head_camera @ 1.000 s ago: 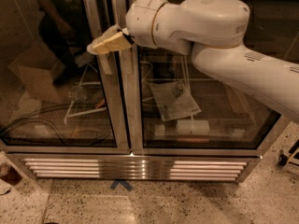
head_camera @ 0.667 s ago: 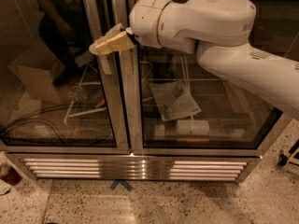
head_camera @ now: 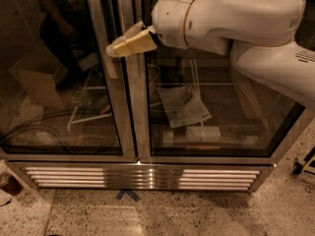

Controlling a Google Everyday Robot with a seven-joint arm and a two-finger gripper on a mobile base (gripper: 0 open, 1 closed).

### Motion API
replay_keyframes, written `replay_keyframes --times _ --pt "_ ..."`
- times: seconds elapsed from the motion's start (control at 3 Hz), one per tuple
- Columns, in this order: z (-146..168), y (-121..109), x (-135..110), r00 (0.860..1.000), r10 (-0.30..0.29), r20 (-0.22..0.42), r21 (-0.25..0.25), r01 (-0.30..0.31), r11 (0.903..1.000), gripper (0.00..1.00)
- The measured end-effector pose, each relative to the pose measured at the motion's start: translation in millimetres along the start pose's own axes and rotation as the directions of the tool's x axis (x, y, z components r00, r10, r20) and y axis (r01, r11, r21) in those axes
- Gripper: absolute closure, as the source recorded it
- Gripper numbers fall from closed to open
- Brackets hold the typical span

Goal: Place 7up can into top drawer

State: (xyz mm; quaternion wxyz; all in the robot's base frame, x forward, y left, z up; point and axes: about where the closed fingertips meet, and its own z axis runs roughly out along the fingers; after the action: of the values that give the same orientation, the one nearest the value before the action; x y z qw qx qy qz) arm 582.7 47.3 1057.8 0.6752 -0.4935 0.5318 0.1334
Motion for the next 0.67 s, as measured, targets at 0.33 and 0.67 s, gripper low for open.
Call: replay_keyframes --times 0.33,0.67 --pt "1.7 1.2 -1.7 1.000 0.002 0.004 0.012 -0.002 0.9999 0.00" --pt "2.7 -1.4 0.1 0.999 0.043 0.021 0.040 -0.044 0.9982 0.00"
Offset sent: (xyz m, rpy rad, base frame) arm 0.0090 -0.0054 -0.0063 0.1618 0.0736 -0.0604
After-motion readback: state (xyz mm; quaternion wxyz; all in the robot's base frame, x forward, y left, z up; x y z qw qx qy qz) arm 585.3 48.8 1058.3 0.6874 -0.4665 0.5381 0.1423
